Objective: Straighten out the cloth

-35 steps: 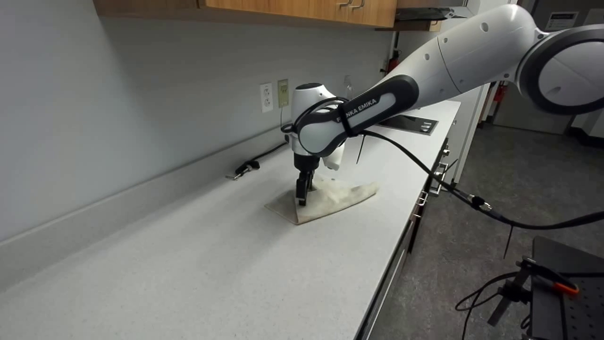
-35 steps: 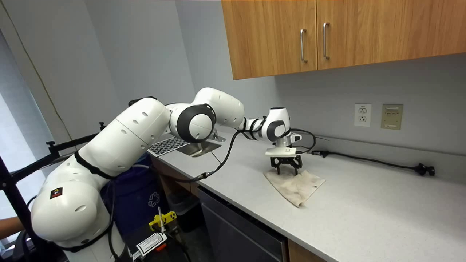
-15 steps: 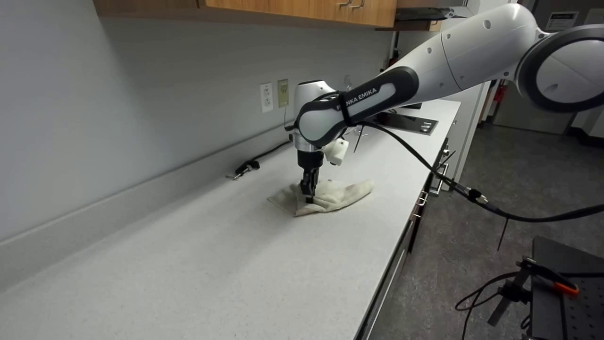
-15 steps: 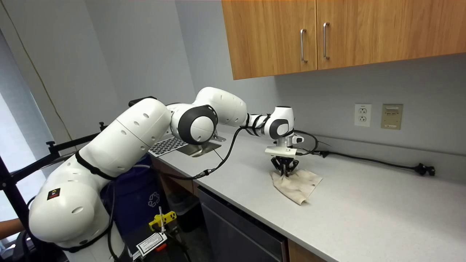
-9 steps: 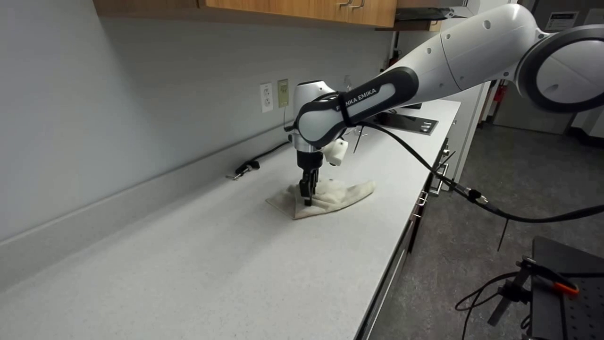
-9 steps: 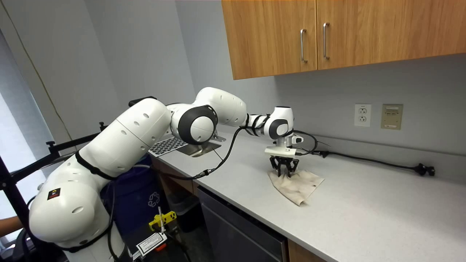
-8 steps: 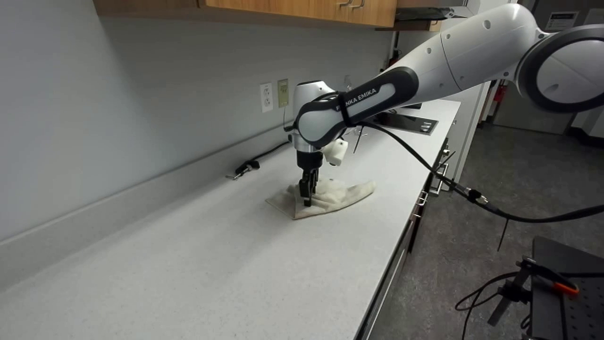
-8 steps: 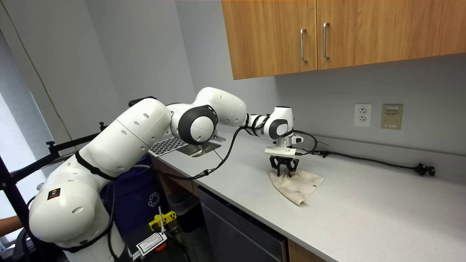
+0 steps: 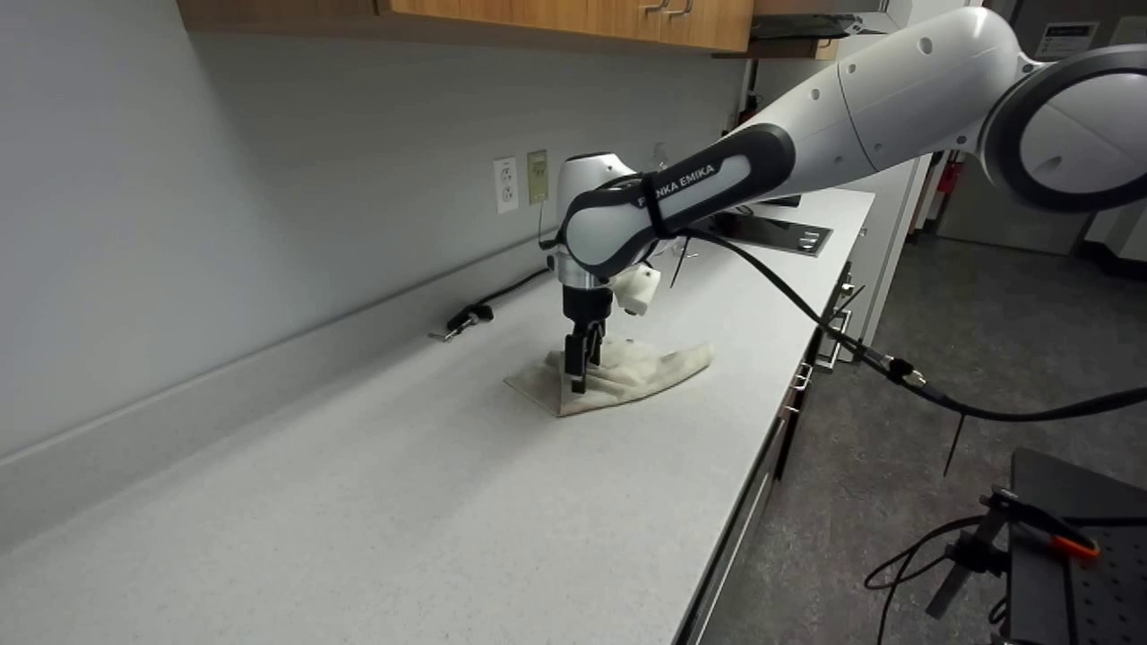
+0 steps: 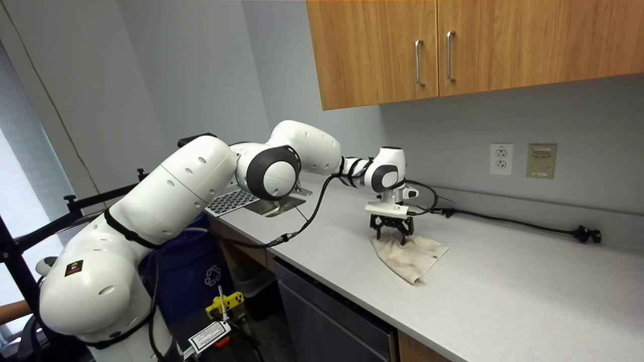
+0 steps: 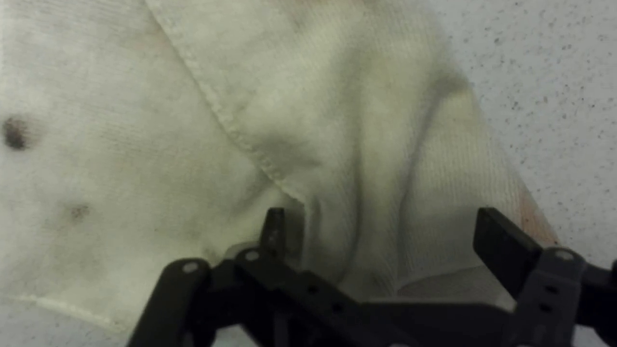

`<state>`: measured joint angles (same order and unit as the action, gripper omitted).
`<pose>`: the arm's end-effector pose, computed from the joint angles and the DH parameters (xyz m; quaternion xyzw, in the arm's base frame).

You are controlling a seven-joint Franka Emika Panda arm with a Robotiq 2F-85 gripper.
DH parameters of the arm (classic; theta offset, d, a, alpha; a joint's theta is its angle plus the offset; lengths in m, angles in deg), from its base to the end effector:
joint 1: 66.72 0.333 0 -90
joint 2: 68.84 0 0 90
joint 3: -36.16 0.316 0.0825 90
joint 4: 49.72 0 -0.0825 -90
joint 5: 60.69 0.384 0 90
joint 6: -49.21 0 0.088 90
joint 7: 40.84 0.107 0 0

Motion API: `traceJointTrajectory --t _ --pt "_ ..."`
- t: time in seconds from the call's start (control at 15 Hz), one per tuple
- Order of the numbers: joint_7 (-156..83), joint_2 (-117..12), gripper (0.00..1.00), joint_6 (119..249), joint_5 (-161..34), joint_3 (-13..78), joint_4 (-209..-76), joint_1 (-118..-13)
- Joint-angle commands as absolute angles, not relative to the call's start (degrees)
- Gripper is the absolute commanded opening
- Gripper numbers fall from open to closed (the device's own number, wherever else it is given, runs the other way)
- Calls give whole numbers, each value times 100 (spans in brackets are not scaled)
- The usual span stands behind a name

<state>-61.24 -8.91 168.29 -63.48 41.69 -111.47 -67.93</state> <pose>0.7677 0.0314 0.1795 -0.9787 -0.2034 0.0175 0.0239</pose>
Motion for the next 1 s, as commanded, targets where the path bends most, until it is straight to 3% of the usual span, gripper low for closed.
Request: traceJointTrajectory --t 0.0,0.93 --pt "-6332 -1012 100 16514 -5859 4500 -11277 -7060" --pt "-6658 -2236 100 16651 -5820 4557 -12818 -6984"
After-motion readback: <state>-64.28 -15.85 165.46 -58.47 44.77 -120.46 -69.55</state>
